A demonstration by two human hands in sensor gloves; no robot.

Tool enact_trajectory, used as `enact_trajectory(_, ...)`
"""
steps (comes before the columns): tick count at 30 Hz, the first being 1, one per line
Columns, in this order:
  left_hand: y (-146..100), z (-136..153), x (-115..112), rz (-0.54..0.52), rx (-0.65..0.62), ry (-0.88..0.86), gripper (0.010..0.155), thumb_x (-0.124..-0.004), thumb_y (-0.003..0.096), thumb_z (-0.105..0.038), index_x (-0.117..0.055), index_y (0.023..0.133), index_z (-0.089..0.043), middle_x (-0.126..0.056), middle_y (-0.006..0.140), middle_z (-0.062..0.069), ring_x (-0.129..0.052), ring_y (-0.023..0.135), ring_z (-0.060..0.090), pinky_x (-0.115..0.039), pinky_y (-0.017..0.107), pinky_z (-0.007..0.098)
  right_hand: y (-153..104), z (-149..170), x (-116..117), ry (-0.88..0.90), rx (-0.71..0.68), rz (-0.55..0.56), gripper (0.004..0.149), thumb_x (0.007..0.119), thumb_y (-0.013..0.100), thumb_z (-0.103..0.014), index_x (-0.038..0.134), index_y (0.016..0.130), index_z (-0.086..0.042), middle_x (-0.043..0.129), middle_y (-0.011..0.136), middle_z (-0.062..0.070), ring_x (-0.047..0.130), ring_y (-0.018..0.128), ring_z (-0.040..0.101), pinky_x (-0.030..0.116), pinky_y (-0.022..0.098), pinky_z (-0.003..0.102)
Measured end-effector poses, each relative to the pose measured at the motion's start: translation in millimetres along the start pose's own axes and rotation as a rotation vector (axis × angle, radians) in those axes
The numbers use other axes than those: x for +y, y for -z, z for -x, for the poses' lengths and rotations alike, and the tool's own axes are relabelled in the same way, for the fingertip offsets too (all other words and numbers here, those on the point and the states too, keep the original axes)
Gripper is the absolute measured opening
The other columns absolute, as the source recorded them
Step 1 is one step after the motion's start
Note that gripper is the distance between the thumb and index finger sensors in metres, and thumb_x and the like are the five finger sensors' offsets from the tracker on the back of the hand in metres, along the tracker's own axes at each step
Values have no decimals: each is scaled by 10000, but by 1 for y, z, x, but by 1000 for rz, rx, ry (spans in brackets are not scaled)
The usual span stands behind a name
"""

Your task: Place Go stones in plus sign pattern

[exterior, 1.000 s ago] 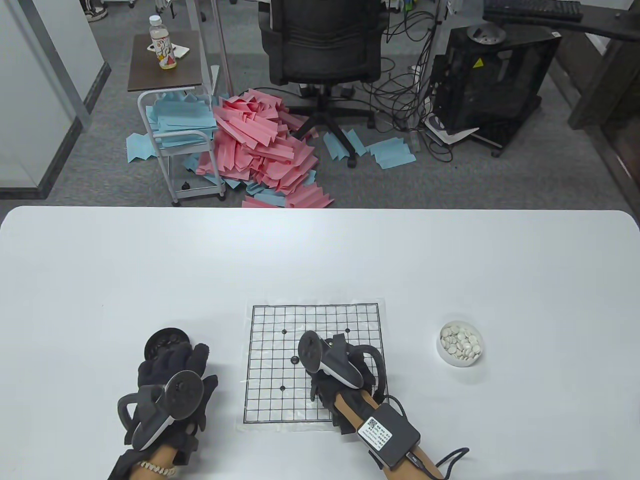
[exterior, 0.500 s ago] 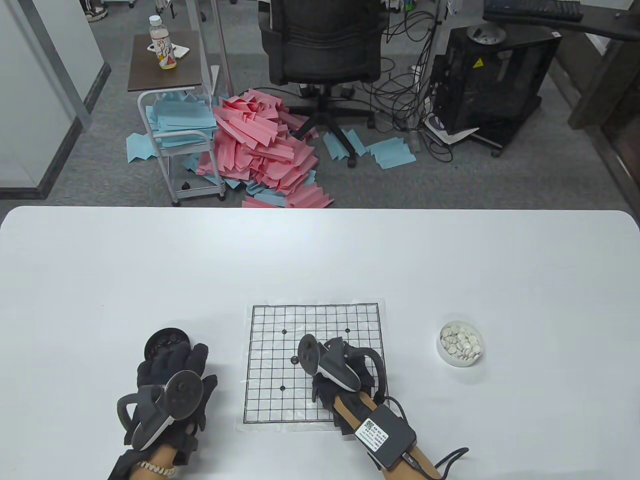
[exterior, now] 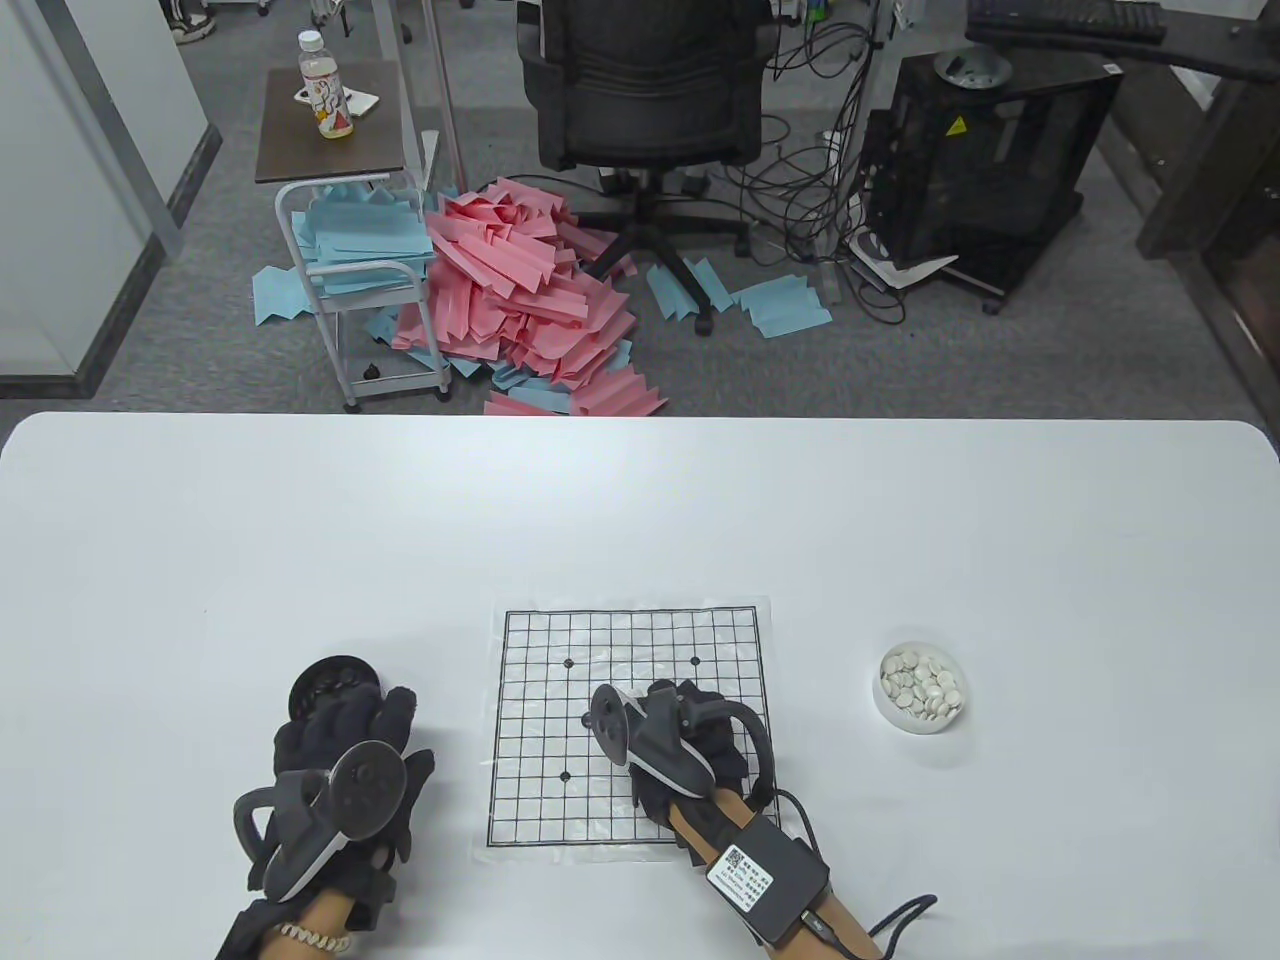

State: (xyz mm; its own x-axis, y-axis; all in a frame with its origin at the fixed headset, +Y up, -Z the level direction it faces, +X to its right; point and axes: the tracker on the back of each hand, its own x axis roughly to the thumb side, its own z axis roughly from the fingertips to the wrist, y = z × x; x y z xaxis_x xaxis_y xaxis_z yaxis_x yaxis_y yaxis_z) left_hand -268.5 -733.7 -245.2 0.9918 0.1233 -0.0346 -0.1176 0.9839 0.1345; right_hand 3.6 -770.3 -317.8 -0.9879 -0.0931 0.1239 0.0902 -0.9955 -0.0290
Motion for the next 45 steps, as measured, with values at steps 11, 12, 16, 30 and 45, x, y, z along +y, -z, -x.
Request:
enact_trajectory(11, 0, 1, 0, 7, 7, -9, 690, -841, 392, -507, -690, 1031, -296, -707, 1141, 88, -757, 1016, 417, -494, 711, 719, 1, 13, -16, 53, 18, 41, 383, 918, 373, -427, 938, 738, -312, 967, 728, -27, 933, 401, 89, 826, 357, 327)
enact_trajectory(12, 0, 2, 0, 8, 7, -10, 690, -841, 392, -508, -690, 1031, -297, -706, 1141, 89, -757, 1017, 415, -493, 711, 719, 2, 17, -19, 61, 29, 43, 392, 915, 377, -426, 929, 753, -313, 958, 746, -24, 933, 413, 91, 826, 364, 327)
enact_trajectory(16, 0, 2, 0, 7, 8, -10, 692, -841, 390, -509, -688, 1032, -299, -706, 1141, 88, -756, 1017, 416, -493, 712, 718, 10, 59, -40, 115, 134, 43, 432, 908, 386, -425, 905, 802, -309, 948, 804, -9, 955, 453, 103, 832, 366, 327)
enact_trajectory(30, 1, 1, 0, 17, 10, -5, 693, -841, 392, -507, -686, 1034, -297, -705, 1142, 89, -755, 1018, 418, -491, 712, 720, 13, 211, -21, 106, 583, -22, 465, 894, 410, -402, 859, 864, -307, 910, 877, 12, 964, 550, 132, 822, 391, 335)
enact_trajectory(45, 1, 1, -1, 23, 8, 2, 695, -842, 391, -507, -684, 1035, -299, -706, 1141, 90, -754, 1019, 417, -491, 711, 720, 12, 249, 13, 80, 725, -211, 516, 913, 401, -420, 854, 896, -289, 891, 918, 13, 933, 541, 123, 810, 378, 321)
